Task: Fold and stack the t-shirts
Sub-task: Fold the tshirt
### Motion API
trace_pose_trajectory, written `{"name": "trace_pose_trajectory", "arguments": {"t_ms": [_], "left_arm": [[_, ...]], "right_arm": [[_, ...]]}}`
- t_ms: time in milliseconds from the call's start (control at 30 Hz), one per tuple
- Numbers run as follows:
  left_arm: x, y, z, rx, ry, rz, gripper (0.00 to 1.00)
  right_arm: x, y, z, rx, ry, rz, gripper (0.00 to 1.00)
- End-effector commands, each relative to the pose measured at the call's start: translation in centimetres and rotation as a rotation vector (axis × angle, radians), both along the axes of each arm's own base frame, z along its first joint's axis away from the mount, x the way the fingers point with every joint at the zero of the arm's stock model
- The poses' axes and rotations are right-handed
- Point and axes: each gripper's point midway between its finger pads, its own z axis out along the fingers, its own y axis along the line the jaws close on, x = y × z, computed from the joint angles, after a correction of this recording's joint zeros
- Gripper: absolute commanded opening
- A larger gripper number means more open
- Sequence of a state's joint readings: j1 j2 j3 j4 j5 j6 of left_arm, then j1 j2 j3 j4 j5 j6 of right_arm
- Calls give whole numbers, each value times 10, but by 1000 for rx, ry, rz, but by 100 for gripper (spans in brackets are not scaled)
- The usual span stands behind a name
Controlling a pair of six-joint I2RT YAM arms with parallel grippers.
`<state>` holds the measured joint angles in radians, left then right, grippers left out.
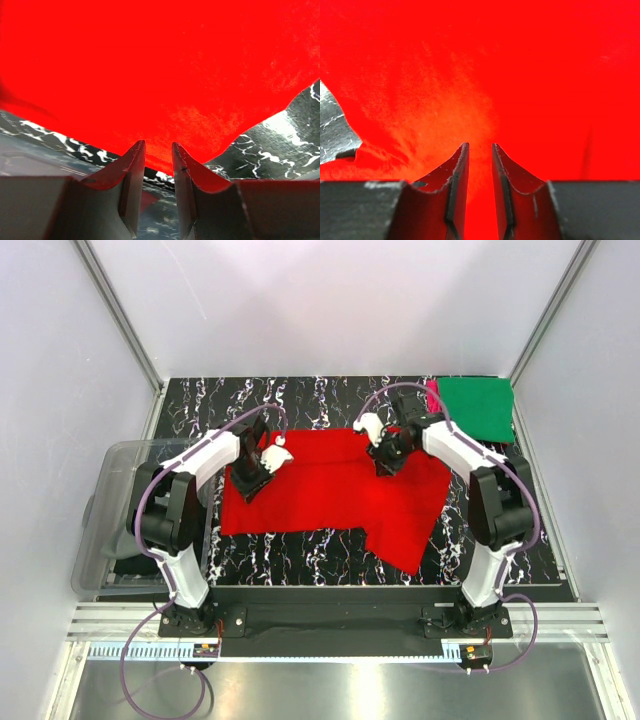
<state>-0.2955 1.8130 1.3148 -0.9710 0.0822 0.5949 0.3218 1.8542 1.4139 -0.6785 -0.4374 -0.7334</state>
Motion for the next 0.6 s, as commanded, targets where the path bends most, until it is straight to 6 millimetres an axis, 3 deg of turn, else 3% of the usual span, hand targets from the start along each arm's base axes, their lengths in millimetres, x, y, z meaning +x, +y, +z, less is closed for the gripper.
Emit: {"name": "trace_pose_trajectory", "arguments": {"t_ms": [0,200,567], "left_arm": [[-2,-10,4,-59,-5,17,32],[-8,-6,-12,-38,36,19,31],[-4,-1,-22,-17,46,30,31]], "right_arm": [[2,8,-14,-6,35,29,31],[9,3,-35,-54,63,17,29],[28,-18,-60,-186,13,-34,29]]}}
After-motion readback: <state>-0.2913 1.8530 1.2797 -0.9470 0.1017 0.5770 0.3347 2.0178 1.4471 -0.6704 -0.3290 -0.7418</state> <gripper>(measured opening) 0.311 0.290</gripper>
